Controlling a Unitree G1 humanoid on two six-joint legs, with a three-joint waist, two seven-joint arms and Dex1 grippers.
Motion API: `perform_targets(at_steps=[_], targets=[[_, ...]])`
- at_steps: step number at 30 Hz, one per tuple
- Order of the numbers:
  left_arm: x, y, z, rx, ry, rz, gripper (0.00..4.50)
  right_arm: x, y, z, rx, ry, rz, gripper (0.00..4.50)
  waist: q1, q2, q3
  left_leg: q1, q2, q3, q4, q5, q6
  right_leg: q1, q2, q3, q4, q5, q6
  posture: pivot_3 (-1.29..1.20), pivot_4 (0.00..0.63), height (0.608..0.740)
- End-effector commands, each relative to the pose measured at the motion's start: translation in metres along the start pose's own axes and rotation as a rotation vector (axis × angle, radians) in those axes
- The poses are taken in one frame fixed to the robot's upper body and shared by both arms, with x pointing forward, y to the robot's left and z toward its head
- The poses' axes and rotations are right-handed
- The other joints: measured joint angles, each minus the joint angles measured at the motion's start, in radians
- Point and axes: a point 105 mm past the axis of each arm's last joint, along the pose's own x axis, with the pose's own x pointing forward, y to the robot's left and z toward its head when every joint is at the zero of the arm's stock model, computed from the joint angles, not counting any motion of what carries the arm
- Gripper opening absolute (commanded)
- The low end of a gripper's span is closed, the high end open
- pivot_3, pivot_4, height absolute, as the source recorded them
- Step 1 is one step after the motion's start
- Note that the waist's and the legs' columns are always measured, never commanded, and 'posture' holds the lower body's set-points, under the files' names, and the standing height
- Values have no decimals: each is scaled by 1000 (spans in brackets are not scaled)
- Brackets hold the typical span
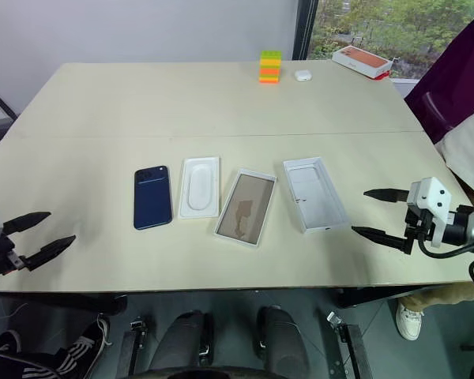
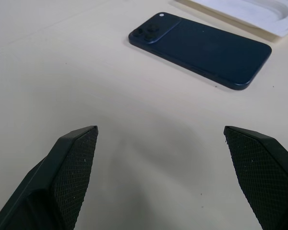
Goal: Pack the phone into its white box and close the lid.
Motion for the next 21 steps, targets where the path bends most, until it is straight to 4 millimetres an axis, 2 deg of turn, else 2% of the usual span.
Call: perform_targets(at_steps=[1, 21], targets=[[-2, 10, 15, 55, -53, 59, 4420, -1, -4, 11, -40, -21, -11, 4444, 0, 0, 0, 0, 0, 0, 0, 0, 0, 0, 0, 0, 0, 0, 0, 0, 150, 740], [20, 7, 41, 54, -110, 54, 4420, 16, -7, 22, -54, -63, -17, 4444, 0, 0, 0, 0, 0, 0, -1, 0, 0, 0, 0, 0, 0, 0, 0, 0, 150, 740]])
